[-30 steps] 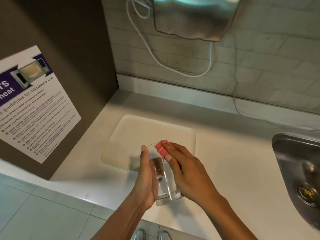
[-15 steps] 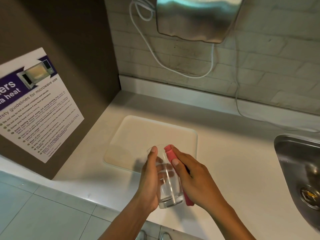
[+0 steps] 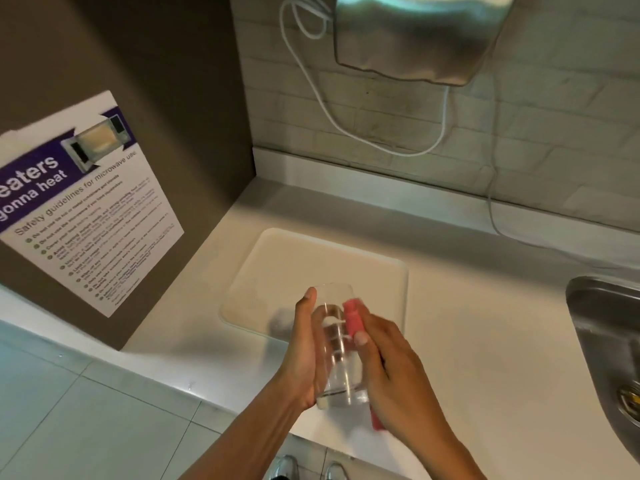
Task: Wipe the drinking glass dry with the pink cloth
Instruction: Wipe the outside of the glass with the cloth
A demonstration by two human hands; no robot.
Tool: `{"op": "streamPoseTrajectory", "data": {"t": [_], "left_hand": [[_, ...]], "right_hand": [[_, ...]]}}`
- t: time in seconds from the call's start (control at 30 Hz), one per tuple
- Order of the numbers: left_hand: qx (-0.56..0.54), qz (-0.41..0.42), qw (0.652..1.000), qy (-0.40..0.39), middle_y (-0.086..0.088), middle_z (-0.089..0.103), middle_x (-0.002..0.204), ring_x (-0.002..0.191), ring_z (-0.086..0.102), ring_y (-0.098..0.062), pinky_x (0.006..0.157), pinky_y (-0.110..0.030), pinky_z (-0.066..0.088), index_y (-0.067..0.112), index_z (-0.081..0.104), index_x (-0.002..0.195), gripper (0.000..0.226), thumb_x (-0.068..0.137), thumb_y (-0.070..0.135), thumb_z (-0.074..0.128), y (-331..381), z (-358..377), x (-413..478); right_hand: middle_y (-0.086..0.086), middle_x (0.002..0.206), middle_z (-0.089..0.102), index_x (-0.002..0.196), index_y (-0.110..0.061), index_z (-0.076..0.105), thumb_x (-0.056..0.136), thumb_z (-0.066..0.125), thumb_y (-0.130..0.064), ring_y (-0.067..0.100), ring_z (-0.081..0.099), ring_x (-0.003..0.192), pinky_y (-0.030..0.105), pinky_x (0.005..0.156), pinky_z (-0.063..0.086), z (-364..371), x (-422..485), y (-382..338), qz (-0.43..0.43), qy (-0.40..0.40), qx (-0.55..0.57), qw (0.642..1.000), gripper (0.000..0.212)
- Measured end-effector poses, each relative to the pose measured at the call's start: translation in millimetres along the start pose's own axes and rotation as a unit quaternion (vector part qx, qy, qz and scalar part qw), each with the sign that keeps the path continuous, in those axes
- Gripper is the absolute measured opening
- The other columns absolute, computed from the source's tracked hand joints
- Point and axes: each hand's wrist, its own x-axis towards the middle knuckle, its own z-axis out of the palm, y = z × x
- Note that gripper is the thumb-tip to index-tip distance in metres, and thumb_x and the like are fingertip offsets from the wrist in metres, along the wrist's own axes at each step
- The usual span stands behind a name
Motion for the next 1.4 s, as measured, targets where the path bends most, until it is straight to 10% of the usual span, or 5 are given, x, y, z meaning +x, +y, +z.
{"op": "streamPoseTrajectory", "data": {"t": [0.3,0.47,0.73,0.9,1.4], "left_hand": [[-0.005,-0.006,1.000,-0.024,-0.031,0.072,0.130,0.125,0.068,-0.047,0.115,-0.058,0.048,0.002,0.067,0.137,0.091,0.092,0.078,0.048,-5.1,-7.4,4.8],[-0.008,0.000,1.000,-0.015,-0.031,0.071,0.133,0.130,0.064,-0.048,0.118,-0.059,0.045,0.005,0.070,0.134,0.088,0.088,0.078,0.051,-9.8,0.6,3.9],[-0.005,-0.005,0.999,-0.034,-0.016,0.080,0.098,0.087,0.078,-0.027,0.085,-0.043,0.057,0.014,0.078,0.110,0.077,0.083,0.082,0.053,-9.0,-3.1,6.6],[0.020,0.021,0.999,0.019,-0.035,0.069,0.132,0.130,0.062,-0.052,0.116,-0.066,0.045,0.007,0.071,0.132,0.092,0.081,0.080,0.046,12.2,8.8,0.7],[0.058,0.004,0.997,0.054,-0.027,0.078,0.118,0.118,0.072,-0.045,0.110,-0.061,0.053,0.003,0.068,0.130,0.079,0.104,0.070,0.033,7.5,16.0,6.2]], "right_hand": [[-0.037,0.130,0.039,0.140,-0.072,0.030,0.100,0.031,-0.058,-0.012,0.041,0.128,0.004,0.103,0.034,1.5,-7.7,-6.6,-0.040,0.005,-0.005,0.999,0.043],[-0.005,0.132,0.051,0.154,-0.048,0.029,0.105,0.025,-0.047,0.011,0.053,0.121,0.018,0.102,0.044,-1.0,21.0,-14.1,-0.057,0.046,-0.113,0.991,0.050],[-0.015,0.119,0.059,0.137,-0.073,0.026,0.105,0.028,-0.047,-0.001,0.055,0.111,0.002,0.084,0.038,-5.3,18.1,3.8,-0.004,0.015,-0.029,0.999,0.041],[-0.016,0.139,0.047,0.155,-0.053,0.023,0.099,0.015,-0.057,0.005,0.044,0.127,0.007,0.099,0.028,-2.0,18.9,-14.6,-0.015,0.037,-0.092,0.995,0.057],[-0.010,0.147,0.050,0.156,-0.049,0.027,0.104,0.020,-0.049,0.012,0.050,0.128,0.021,0.107,0.037,-5.3,18.2,-6.2,-0.021,0.024,-0.120,0.992,0.052]]}}
